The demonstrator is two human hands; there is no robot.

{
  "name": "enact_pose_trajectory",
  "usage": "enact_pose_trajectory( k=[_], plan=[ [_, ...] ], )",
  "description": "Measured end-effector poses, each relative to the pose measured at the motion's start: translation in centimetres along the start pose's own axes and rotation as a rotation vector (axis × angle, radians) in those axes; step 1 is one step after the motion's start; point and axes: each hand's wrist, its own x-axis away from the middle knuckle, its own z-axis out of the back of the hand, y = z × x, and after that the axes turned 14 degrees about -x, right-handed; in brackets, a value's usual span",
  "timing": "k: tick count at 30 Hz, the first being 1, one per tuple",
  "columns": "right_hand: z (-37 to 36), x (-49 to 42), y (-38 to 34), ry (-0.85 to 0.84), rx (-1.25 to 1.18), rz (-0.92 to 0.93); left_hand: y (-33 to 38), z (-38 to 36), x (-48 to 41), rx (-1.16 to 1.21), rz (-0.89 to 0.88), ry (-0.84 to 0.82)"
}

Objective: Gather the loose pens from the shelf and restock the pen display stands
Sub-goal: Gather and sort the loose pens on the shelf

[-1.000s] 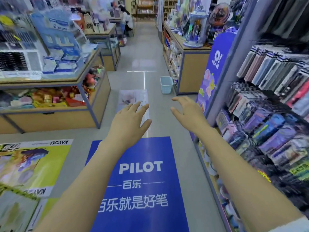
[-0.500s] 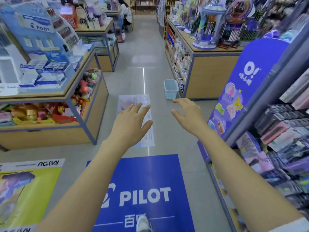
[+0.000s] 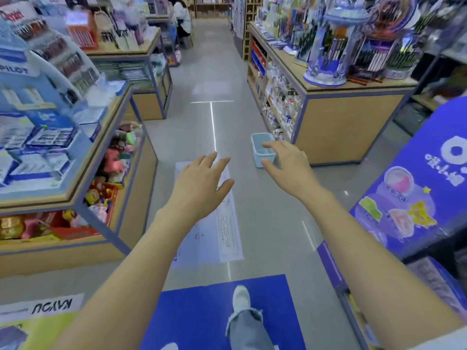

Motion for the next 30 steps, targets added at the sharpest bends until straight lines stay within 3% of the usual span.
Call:
enact_pose_trajectory(
  k=[11, 30],
  plan=[
    [-4.5, -26.9, 6.2, -0.089, -0.04, 0.006, -8.7, -1.8, -25.7, 0.03, 0.029, -0.017],
    [-15.7, -68.0, 10.3, -0.019, 0.006, -0.014, -30.0, -6.8, -65.2, 0.016, -0.059, -0.016]
  ],
)
